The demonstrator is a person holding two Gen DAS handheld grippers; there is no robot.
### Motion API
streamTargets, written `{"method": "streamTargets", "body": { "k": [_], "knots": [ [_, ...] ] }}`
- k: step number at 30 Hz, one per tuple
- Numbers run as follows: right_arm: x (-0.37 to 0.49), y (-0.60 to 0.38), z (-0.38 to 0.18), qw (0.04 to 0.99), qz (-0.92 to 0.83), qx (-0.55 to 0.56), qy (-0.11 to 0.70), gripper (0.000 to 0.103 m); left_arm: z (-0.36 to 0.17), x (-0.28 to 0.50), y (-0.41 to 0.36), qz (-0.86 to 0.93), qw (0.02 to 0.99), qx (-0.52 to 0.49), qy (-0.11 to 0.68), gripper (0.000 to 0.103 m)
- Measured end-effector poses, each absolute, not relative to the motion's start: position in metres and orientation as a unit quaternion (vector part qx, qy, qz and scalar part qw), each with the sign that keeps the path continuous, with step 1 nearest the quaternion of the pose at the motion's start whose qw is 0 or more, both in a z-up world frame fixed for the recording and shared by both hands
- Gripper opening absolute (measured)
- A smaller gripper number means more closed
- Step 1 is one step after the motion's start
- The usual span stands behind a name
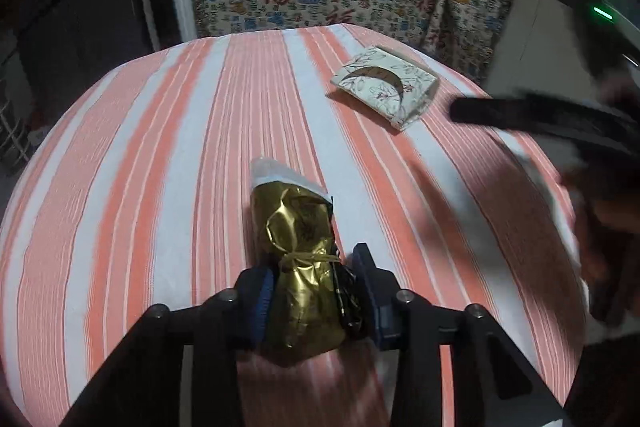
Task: Collect trash
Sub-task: 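Grasp the gold foil wrapper with the right tool and pass it to the left tool, then hold the gold wrapper in the left tool while the right tool grasps the floral paper box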
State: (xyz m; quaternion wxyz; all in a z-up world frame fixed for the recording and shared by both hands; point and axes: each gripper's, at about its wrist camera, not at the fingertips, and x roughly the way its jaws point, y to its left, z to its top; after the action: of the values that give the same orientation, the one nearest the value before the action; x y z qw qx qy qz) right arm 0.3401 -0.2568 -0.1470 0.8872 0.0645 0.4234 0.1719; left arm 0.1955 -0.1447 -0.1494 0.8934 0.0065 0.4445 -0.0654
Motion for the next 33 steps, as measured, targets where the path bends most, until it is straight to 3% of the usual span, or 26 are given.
{"method": "streamTargets", "body": {
  "k": [5, 7, 8, 12, 18, 19, 21, 22, 23, 26, 33],
  "knots": [
    [0.384, -0.224, -0.167, 0.875, 0.191, 0.042, 0.443, 0.096, -0.147, 0.181, -0.121, -0.097, 0.887, 0.013, 0.451, 0.034],
    [0.383, -0.218, -0.169, 0.881, 0.199, 0.028, 0.428, 0.072, -0.145, 0.176, -0.115, -0.102, 0.886, 0.008, 0.452, 0.034],
    [0.377, -0.217, -0.168, 0.883, 0.202, 0.027, 0.422, 0.053, -0.144, 0.174, -0.111, -0.1, 0.886, 0.006, 0.453, 0.034],
    [0.334, -0.228, -0.154, 0.888, 0.174, 0.046, 0.424, 0.046, -0.139, 0.166, -0.094, -0.091, 0.889, -0.013, 0.448, 0.034],
    [0.239, -0.219, -0.153, 0.894, 0.158, 0.042, 0.417, 0.049, -0.139, 0.161, -0.093, -0.078, 0.894, -0.008, 0.442, 0.039],
    [0.234, -0.216, -0.156, 0.895, 0.155, 0.039, 0.416, 0.052, -0.143, 0.162, -0.095, -0.069, 0.89, -0.003, 0.451, 0.049],
    [0.231, -0.21, -0.168, 0.892, 0.155, 0.029, 0.424, 0.072, -0.147, 0.16, -0.102, -0.061, 0.892, 0.012, 0.449, 0.06],
    [0.229, -0.207, -0.168, 0.896, 0.158, 0.023, 0.414, 0.074, -0.149, 0.162, -0.106, -0.057, 0.888, 0.022, 0.456, 0.075],
    [0.229, -0.205, -0.167, 0.895, 0.16, 0.014, 0.416, 0.078, -0.151, 0.162, -0.108, -0.056, 0.887, 0.029, 0.457, 0.078],
    [0.233, -0.204, -0.17, 0.891, 0.166, 0.007, 0.423, 0.087, -0.154, 0.164, -0.107, -0.05, 0.891, 0.031, 0.451, 0.083],
    [0.234, -0.206, -0.171, 0.891, 0.172, 0.015, 0.421, 0.089, -0.154, 0.163, -0.105, -0.048, 0.893, 0.029, 0.447, 0.084]
  ]
}}
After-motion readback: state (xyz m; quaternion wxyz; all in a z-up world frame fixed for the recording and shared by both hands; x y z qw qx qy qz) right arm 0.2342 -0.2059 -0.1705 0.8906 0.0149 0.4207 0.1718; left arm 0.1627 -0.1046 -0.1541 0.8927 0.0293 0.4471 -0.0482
